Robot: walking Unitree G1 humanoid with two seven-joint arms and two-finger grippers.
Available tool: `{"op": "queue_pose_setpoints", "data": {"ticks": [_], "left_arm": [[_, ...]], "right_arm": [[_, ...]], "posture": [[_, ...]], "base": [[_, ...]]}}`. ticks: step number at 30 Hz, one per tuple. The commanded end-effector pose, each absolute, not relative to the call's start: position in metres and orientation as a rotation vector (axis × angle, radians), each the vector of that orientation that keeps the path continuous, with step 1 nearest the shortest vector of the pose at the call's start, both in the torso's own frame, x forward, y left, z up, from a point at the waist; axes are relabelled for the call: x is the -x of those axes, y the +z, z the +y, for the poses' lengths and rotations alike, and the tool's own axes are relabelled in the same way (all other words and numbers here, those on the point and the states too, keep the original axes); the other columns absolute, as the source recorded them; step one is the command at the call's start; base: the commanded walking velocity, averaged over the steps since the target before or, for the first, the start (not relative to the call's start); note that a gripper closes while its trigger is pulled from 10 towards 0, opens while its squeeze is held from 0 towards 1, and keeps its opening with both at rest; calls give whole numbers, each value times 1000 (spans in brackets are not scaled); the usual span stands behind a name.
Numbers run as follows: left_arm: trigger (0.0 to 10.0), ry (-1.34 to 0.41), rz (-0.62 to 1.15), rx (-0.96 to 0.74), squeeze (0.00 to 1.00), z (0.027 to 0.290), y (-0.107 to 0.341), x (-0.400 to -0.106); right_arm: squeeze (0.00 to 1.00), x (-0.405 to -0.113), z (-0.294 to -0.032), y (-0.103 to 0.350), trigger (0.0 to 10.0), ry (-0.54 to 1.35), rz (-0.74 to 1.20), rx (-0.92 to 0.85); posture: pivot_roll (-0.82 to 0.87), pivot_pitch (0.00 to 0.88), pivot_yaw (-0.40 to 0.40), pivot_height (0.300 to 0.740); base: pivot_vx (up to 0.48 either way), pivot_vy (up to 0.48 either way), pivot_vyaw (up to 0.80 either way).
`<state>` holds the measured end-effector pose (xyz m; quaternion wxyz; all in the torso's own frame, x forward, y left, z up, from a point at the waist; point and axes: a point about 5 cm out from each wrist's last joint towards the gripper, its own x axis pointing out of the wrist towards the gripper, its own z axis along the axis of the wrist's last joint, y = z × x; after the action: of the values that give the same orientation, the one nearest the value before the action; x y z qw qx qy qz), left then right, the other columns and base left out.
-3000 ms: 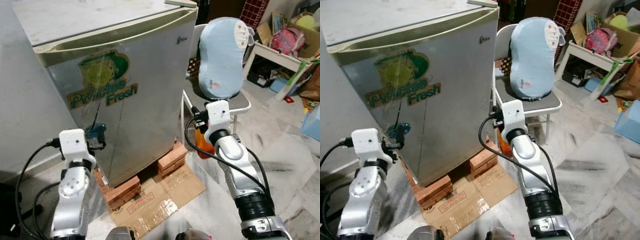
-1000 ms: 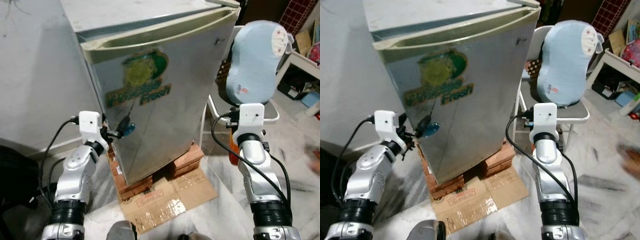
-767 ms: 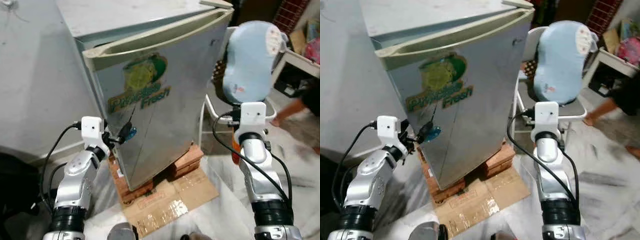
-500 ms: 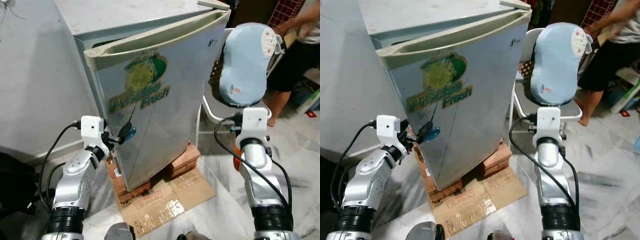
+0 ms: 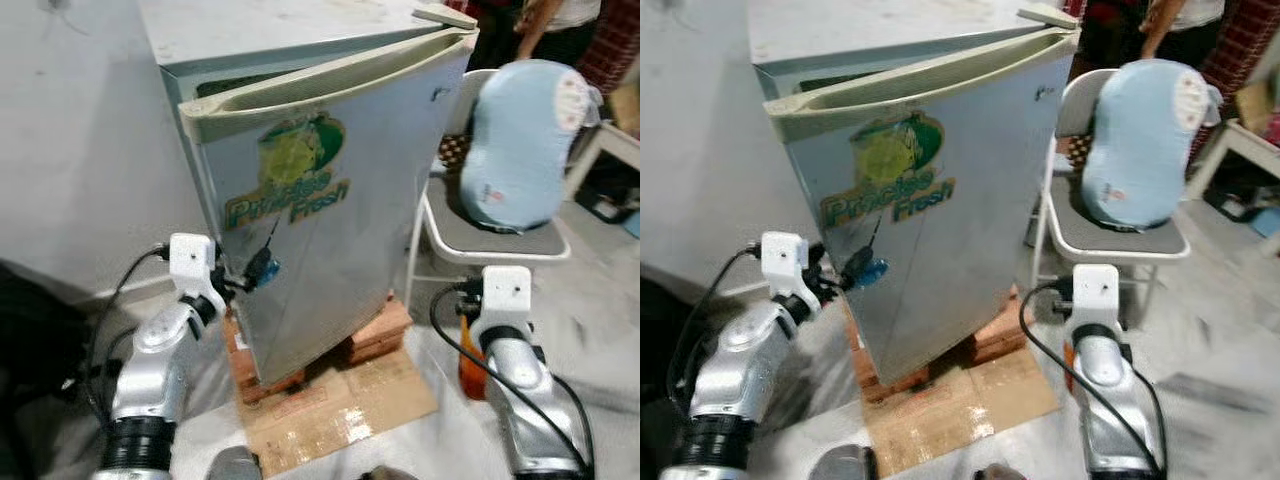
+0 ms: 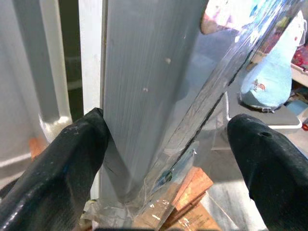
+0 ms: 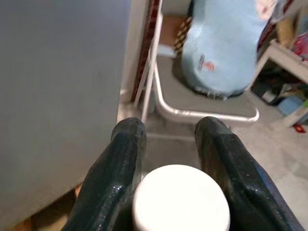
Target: Restocking fridge
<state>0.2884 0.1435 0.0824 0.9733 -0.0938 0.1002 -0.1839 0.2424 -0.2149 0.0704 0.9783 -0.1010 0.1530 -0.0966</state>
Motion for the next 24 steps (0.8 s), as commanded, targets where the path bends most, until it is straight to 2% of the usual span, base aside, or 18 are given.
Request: {"op": "queue_pose_setpoints", "data": {"ticks": [1, 17, 24], "left_arm": [[10000, -501, 213, 182, 0, 118, 85, -287], [10000, -512, 219, 175, 0, 116, 84, -286], [10000, -531, 217, 177, 0, 109, 86, -285]], "right_arm": [[0, -246, -212, 84, 10000, -180, 252, 196], [0, -209, -223, 80, 10000, -183, 319, 191], [0, -212, -216, 83, 10000, -157, 307, 154]], "posture": [[-40, 24, -27, 740], [-51, 32, -21, 740], [-49, 29, -18, 740]], "base": [[0, -315, 0], [0, -325, 0], [0, -326, 0]]}}
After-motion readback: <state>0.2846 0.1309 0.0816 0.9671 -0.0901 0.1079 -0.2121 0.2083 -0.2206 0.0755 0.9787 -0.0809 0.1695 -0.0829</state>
